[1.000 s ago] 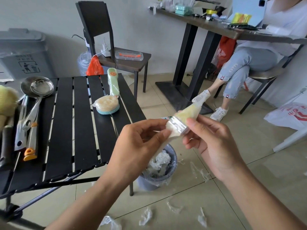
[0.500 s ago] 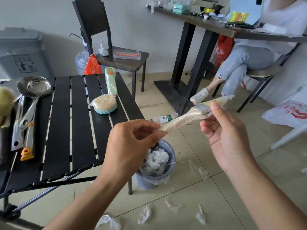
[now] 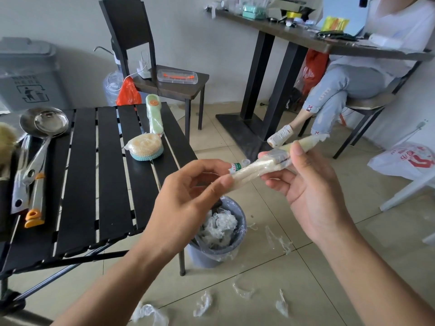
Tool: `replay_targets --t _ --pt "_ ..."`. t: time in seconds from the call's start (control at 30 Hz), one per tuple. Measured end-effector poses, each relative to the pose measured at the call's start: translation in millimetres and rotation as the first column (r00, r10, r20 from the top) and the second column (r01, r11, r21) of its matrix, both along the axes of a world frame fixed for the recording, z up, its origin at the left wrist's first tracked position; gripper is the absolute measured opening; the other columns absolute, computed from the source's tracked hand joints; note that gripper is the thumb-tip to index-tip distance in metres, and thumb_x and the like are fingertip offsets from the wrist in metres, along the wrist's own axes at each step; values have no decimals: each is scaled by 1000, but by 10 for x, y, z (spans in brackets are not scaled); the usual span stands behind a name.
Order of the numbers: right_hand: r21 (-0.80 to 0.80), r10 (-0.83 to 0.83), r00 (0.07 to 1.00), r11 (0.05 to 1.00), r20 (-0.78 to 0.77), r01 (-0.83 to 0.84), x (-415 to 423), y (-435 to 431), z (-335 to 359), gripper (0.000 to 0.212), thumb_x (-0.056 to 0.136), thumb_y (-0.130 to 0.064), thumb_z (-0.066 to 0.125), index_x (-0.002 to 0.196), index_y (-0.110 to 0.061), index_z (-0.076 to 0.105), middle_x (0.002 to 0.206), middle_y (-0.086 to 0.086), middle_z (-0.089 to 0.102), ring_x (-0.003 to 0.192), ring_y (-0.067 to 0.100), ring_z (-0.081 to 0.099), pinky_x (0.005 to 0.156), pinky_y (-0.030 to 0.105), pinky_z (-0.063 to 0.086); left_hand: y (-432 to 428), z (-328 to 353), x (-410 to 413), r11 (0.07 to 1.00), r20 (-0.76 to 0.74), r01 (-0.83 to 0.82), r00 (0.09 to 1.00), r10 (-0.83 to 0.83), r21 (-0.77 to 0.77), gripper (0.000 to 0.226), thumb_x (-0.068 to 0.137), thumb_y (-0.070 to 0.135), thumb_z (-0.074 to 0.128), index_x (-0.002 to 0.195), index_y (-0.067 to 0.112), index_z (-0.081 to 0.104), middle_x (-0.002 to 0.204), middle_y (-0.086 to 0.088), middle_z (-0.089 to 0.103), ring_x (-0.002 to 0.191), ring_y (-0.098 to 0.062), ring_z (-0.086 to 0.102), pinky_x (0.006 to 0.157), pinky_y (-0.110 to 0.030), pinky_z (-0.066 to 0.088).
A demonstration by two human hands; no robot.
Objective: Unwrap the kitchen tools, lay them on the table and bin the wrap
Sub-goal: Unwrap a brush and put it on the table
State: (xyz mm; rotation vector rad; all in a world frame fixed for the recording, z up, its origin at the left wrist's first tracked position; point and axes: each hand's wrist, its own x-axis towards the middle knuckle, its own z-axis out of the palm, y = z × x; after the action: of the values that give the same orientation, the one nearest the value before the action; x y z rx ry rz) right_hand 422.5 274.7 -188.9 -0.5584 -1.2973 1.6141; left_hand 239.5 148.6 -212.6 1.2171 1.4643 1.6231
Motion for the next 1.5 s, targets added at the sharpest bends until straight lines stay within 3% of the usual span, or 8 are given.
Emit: replay_targets --t 0.1,0.17,0.53,0.67,0.9,1.0,1.13,1.5 --pt "21 39 999 999 8 -39 -10 -22 -16 34 88 -41 73 111 -17 70 115 19 74 97 32 74 73 34 62 4 12 57 999 -196 -9 980 16 39 24 98 32 76 121 30 80 113 11 78 108 -12 75 92 -34 62" --pt "25 40 999 999 13 -40 -6 -18 -16 35 90 -39 72 117 -17 71 119 18 71 105 34 71 76 35 62 3 27 66 997 -272 -43 960 58 62 27 97 34 77 122 28 81 111 15 77 104 -8 75 87 -29 62" --pt "72 47 998 996 40 -49 -6 -20 -26 37 90 -38 73 118 -15 72 129 38 62 107 37 69 76 35 62 -9 111 -153 999 -390 -16 921 2 -34 17 95 21 78 107 31 85 92 26 79 84 6 74 72 -8 53" --pt "99 47 997 994 55 -52 -22 -27 -48 38 89 -39 75 119 -16 72 117 20 73 100 30 73 76 35 62 -29 144 -168 999 -532 -37 847 18 -25 15 96 17 77 99 29 85 88 23 78 83 4 74 75 -18 58" --pt "112 62 994 991 89 -72 -20 -39 -49 47 84 -53 85 118 -23 75 115 16 74 100 29 73 76 36 63 -40 155 -153 999 -708 -36 704 48 32 12 99 11 72 92 21 75 82 14 71 79 -6 67 69 -26 54" --pt "98 43 996 994 80 -51 -13 -21 -45 34 92 -40 74 119 -19 74 121 28 71 103 33 71 76 35 62 -38 134 -170 999 -691 -50 721 49 18 13 99 13 71 91 23 74 81 15 70 79 -6 67 69 -23 54" --pt "100 47 996 993 82 -55 8 9 -49 33 99 -27 60 126 -9 66 132 40 60 107 39 66 75 34 61 -45 140 -205 997 -543 10 838 -52 -80 15 100 17 71 96 30 79 85 20 75 79 -3 72 71 -17 56" --pt "144 39 992 988 119 -56 17 3 -44 35 100 -27 56 128 -6 64 129 36 66 110 42 68 76 34 61 -48 186 -247 976 -425 103 888 -178 -194 9 97 26 76 95 32 82 88 18 79 83 -6 77 80 -30 64"
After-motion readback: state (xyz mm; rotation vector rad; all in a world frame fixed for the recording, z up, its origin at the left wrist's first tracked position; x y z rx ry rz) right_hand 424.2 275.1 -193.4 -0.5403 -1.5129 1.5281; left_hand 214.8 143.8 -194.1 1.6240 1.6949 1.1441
